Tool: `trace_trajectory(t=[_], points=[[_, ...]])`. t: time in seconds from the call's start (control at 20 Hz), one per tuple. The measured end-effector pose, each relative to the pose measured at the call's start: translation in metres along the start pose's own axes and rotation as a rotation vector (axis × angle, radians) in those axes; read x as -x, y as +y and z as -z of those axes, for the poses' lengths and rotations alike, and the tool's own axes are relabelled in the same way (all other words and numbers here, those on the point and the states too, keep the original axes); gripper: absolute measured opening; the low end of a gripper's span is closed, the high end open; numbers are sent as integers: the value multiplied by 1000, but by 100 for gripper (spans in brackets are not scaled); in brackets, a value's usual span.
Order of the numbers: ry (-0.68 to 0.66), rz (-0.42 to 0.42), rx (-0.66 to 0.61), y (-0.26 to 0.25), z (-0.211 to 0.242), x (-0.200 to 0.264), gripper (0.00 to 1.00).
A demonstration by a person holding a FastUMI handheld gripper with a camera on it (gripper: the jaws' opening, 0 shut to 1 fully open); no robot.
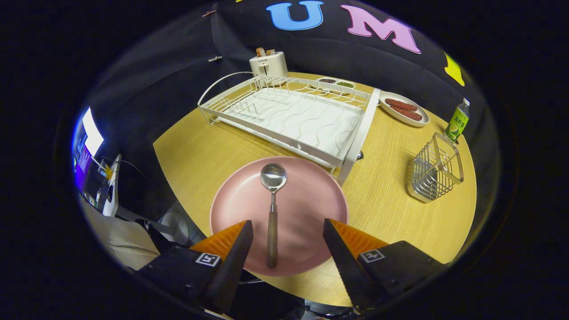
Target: Take the plate from the dish rack, then take the spoon from the basket and place it into the plate.
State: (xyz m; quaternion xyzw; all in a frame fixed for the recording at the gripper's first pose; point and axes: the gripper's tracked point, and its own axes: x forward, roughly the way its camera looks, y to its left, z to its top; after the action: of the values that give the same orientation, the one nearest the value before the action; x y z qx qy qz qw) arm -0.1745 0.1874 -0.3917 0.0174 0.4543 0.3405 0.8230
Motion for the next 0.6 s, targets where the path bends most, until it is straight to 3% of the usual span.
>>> trace_trajectory(t=[0.25, 0.6], points=[[-56, 32, 2, -4, -14, 18, 99], [-238, 117, 68, -19, -77, 74, 99]])
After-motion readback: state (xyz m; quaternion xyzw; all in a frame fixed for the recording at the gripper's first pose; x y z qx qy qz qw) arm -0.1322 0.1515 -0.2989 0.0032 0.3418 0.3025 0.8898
